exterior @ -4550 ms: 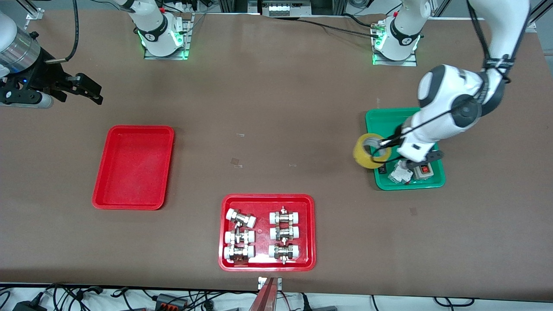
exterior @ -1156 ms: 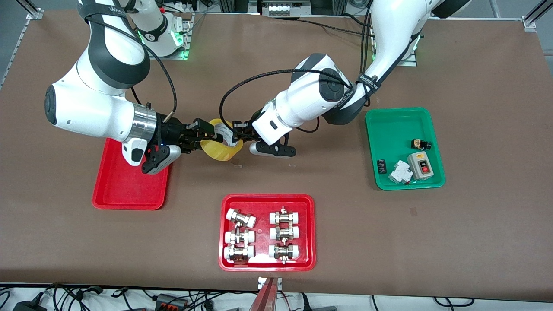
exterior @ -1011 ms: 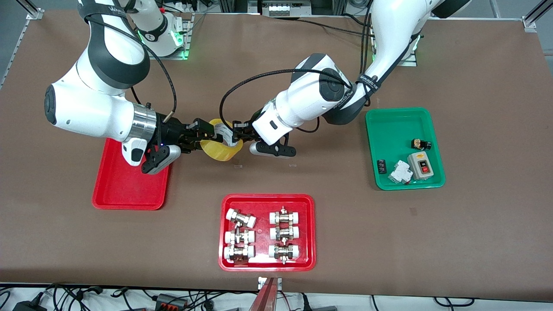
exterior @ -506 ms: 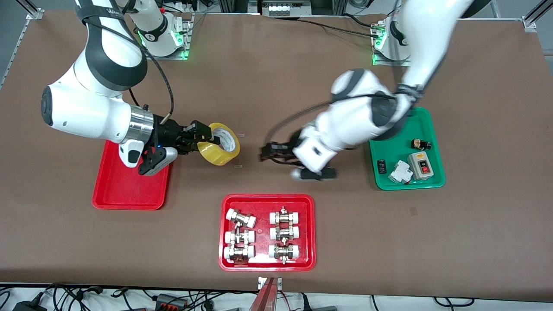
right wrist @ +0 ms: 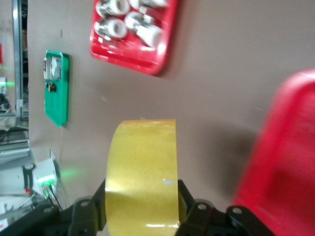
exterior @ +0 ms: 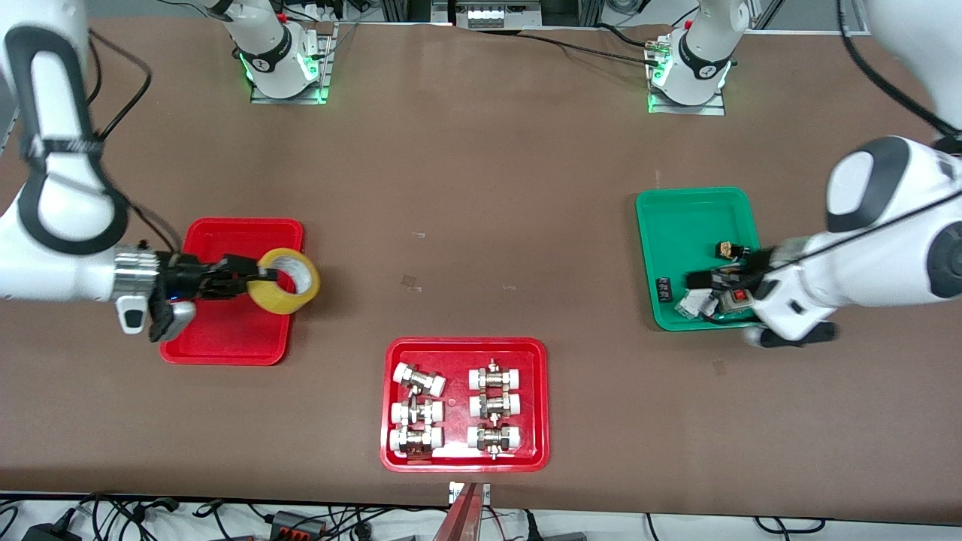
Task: Left arm passes tape to right arm into tray
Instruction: 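Carry the tape over the empty red tray while the left gripper withdraws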
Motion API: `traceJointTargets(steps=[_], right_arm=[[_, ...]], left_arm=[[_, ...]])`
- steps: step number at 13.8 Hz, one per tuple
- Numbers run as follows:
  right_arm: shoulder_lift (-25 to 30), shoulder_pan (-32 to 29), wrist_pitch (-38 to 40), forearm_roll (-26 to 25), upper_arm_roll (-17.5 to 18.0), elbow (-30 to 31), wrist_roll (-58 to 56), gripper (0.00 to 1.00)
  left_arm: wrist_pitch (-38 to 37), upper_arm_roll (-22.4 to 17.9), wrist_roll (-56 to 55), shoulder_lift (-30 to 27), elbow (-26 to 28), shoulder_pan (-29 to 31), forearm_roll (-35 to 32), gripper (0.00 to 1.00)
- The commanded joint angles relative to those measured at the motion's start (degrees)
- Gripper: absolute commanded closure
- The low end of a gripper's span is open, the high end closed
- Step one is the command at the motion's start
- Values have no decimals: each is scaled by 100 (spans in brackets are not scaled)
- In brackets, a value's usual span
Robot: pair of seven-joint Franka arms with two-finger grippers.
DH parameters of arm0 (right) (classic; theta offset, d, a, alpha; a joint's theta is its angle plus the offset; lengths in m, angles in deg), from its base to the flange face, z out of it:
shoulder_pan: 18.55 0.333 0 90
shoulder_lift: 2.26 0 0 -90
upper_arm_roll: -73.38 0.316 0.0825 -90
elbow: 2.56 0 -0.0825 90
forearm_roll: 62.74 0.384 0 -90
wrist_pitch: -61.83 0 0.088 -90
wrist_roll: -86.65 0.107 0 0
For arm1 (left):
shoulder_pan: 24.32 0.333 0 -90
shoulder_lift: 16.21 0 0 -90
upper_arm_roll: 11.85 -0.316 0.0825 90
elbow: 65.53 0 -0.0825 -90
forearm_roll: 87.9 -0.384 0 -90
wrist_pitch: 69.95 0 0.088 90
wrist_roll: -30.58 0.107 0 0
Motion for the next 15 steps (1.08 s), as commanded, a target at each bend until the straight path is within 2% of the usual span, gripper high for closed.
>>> traceJointTargets(steps=[1,4,5,6,7,8,9,10,11,13,14,15], right_arm=[[-399,-502,198,-109,126,-127,-919,100],[-707,-784,190,-452,126,-127,-1326,100],[-838,-837,164,-549,126,-127,-1405,100],[-892,-855,146,-620,126,-127,-1441,100],[-901,-855,128,-707,126,-127,-1450,95],[-901,-846,111,-874,117,-127,-1450,79],[-901,-837,50,-1006,126,-127,-1450,45],[-901,-811,-38,-1111,126,-127,-1459,5],[-901,-767,-239,-1313,126,-119,-1537,0],[-805,-557,-818,-2058,126,-14,-1643,0],[-770,-487,-960,-2253,126,-5,-1652,0],[-735,-407,-1066,-2455,126,-4,-1644,0]], left_arm=[[-11,-25,-8,37,40,92,-811,0],[-387,-34,-34,-7,-65,110,-1610,0],[-493,-95,-26,-7,-440,110,-1848,0],[-633,-122,-8,28,-661,145,-1816,0],[-783,-96,27,11,-655,171,-1833,0],[-871,-113,27,45,-646,163,-1851,0],[-907,-139,36,89,-654,223,-1833,0],[-925,-131,18,159,-750,276,-1842,0],[-1038,-305,-17,160,-803,190,-1842,0],[-1311,-1067,53,-365,-604,-528,-1772,0],[-1251,-1402,1,-568,-349,-932,-1397,0],[-1128,-1892,-8,-831,-208,-1249,-471,0]])
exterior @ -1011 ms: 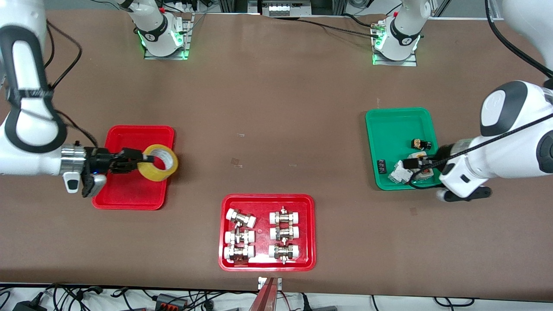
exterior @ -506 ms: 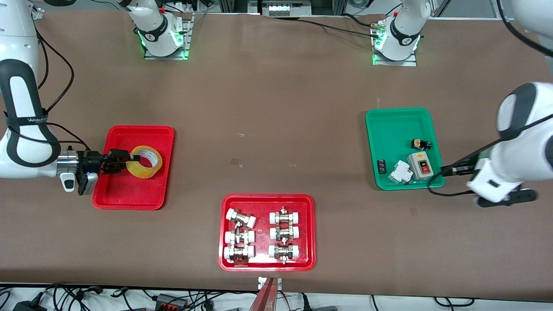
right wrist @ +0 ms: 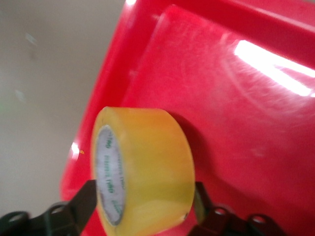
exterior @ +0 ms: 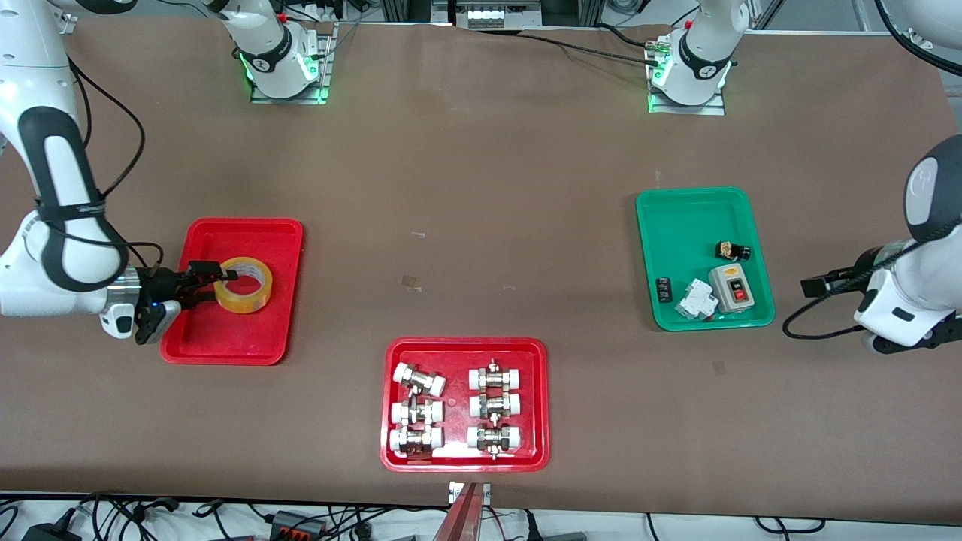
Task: Left arm passes tape to right arm into tray
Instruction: 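Carry the tape over the empty red tray while the left gripper withdraws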
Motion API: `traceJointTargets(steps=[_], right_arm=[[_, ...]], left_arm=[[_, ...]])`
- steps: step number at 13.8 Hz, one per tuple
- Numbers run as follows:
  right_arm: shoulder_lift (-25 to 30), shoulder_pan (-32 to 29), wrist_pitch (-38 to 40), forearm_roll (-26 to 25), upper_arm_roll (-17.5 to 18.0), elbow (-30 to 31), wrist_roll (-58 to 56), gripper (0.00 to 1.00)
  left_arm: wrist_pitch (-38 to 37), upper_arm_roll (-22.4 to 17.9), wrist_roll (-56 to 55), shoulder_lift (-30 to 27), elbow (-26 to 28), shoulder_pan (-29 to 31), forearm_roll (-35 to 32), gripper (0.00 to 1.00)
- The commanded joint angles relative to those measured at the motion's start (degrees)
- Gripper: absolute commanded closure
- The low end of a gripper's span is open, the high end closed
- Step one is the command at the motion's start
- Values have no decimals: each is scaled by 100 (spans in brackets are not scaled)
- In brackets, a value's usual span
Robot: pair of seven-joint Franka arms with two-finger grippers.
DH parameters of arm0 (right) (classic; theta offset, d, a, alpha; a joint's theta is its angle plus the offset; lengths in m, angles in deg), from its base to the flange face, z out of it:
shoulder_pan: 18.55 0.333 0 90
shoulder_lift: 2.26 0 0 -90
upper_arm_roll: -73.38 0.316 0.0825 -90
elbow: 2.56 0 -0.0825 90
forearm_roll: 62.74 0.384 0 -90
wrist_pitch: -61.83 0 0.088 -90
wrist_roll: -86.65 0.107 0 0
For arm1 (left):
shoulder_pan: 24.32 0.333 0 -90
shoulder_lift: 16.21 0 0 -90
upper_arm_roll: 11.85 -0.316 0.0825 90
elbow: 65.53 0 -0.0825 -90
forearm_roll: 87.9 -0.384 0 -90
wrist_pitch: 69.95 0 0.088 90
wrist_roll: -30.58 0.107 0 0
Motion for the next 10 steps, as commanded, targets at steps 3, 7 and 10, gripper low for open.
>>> traceJointTargets(steps=[3,7,10], right_arm=[[525,386,-418,-900,-8,92,110,0],[1815,861,-304,-1910,-8,441,1943,0],[2599,1160,458,-1974,1,558,3516,0]], left_arm=[[727,-1931,223,-1258,1384,-1365,1806,0],[1740,-1889,277,-2070,2840,-1348,1780,0],[1784,-1792,233,-2018,2814,-1436,1656,0]])
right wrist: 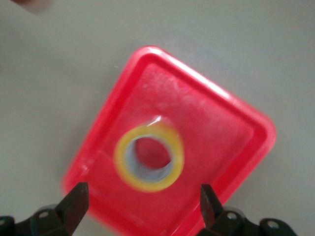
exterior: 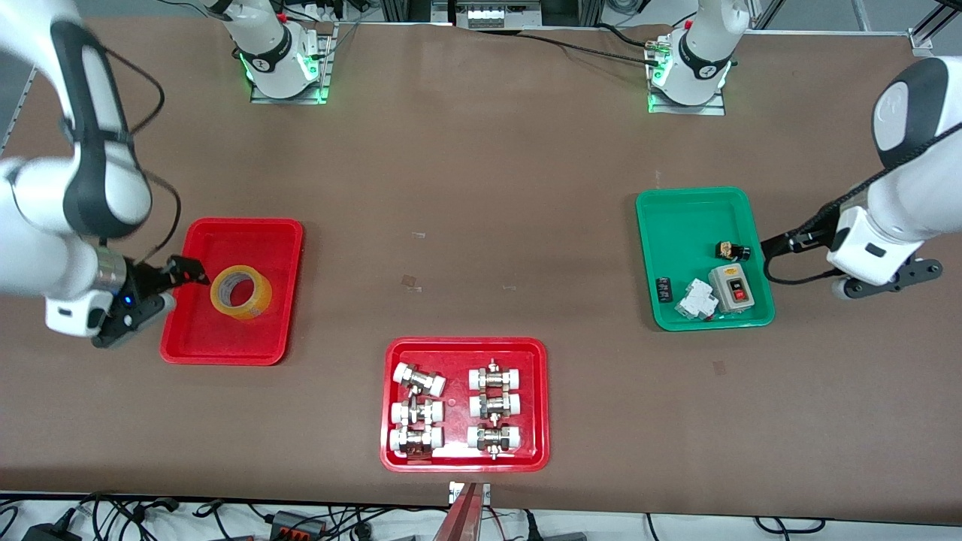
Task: Left arm passes tape to right arm into tray
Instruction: 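Carry the tape over the empty red tray while the left gripper withdraws, then release the tape into the red tray and raise the right gripper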
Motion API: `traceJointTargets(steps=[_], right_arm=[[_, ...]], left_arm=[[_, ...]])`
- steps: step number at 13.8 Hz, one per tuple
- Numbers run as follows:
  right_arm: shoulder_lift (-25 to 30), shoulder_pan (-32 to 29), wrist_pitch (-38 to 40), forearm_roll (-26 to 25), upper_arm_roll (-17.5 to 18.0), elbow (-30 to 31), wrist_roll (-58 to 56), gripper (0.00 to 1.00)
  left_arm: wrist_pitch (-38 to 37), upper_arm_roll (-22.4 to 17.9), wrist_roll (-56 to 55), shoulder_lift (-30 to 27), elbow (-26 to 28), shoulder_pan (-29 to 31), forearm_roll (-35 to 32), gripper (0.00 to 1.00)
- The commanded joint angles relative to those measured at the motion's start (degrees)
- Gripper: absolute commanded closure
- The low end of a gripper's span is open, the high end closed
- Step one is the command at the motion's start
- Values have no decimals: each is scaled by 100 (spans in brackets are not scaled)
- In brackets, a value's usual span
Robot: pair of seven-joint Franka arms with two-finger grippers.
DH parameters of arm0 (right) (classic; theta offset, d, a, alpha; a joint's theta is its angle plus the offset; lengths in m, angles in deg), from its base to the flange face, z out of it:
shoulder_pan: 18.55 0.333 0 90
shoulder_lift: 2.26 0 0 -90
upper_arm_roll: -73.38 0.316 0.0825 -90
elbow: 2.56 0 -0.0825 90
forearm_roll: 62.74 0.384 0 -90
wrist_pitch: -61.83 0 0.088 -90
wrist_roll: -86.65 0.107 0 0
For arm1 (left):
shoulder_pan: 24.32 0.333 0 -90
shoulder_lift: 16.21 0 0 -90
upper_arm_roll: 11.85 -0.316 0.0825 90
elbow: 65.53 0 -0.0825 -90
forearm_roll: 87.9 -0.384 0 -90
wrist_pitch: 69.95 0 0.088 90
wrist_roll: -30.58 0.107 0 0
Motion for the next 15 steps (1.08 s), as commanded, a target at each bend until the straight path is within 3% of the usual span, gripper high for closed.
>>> traceJointTargets(steps=[1,5,8,12,15], right_arm=[[879,260,459,-138,-24,407,1429,0],[1706,366,1093,-208,46,416,2453,0],[2339,453,928,-199,55,969,2911,0],[2026,454,1470,-252,37,-37,2911,0],[2024,445,1533,-393,37,-190,2955,0]], left_arm=[[184,43,67,-160,253,-106,-21,0],[255,52,111,-203,262,-89,-21,0],[359,279,33,-151,306,-229,-65,0],[431,412,-126,-177,324,-256,-381,0],[457,412,-30,-186,315,-124,-381,0]])
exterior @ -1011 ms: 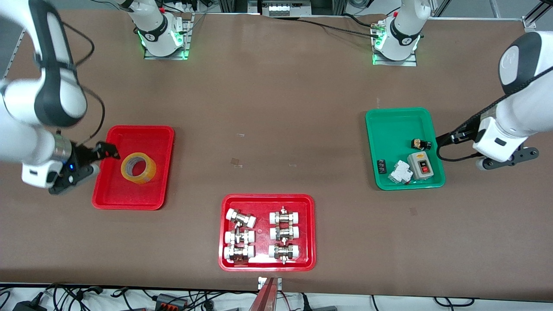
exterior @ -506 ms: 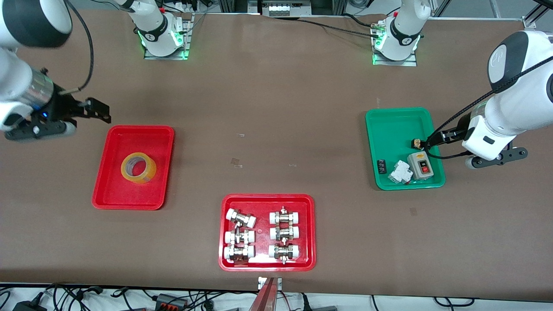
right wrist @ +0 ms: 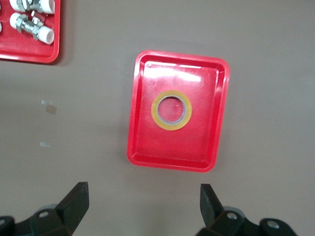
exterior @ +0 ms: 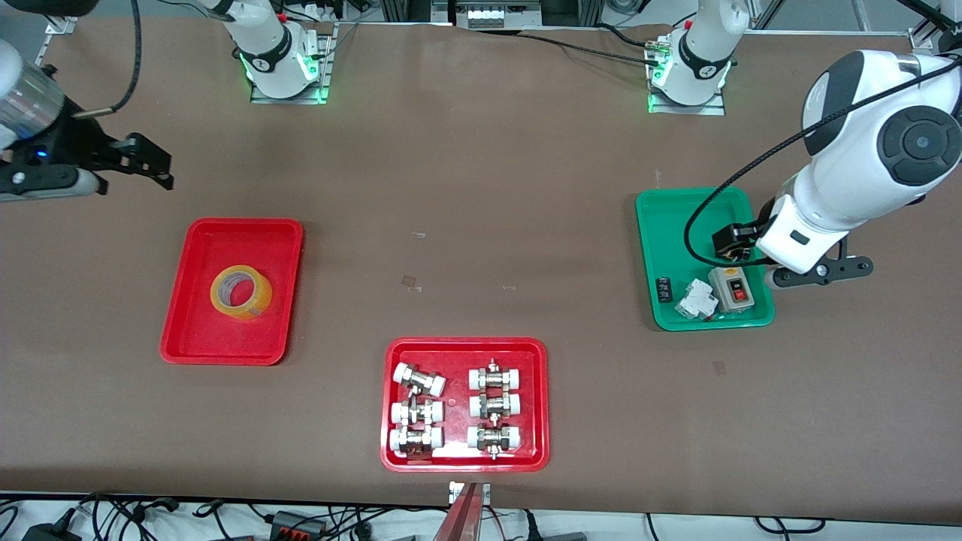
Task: Left arm passes tape to right arm into tray
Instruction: 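Release the tape into the red tray and raise the right gripper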
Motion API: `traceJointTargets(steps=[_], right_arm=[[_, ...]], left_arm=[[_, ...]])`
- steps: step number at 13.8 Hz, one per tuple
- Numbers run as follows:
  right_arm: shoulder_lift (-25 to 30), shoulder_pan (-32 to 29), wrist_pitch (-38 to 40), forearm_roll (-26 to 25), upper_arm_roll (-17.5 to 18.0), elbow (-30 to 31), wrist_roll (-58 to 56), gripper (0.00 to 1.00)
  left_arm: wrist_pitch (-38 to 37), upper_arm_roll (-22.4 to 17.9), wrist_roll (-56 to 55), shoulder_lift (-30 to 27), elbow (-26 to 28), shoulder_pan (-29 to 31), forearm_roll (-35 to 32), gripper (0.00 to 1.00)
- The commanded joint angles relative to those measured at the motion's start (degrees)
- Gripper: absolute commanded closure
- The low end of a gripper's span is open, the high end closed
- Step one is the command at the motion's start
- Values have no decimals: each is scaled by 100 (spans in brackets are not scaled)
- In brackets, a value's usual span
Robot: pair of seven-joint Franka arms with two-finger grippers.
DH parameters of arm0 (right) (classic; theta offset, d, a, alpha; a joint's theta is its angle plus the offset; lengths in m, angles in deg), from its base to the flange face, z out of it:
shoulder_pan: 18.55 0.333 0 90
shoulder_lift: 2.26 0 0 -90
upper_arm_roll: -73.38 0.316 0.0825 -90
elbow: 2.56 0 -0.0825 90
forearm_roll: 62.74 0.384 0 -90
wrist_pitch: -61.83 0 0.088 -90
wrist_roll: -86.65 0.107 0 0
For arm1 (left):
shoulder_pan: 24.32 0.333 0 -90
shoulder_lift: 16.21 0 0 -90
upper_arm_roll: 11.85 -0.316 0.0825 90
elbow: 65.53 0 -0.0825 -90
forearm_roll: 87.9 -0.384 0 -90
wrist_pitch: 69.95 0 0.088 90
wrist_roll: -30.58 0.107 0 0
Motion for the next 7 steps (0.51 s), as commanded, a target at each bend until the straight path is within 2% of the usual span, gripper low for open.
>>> traceJointTargets(steps=[1,7], right_arm=[[-133,15,274,-80,-31,-230,146,0],[-168,-3,311,-36,-40,-300,24,0]], left_arm=[[129,13,81,-154,130,105,-107,0],[68,22,116,-347,174,105,-98,0]])
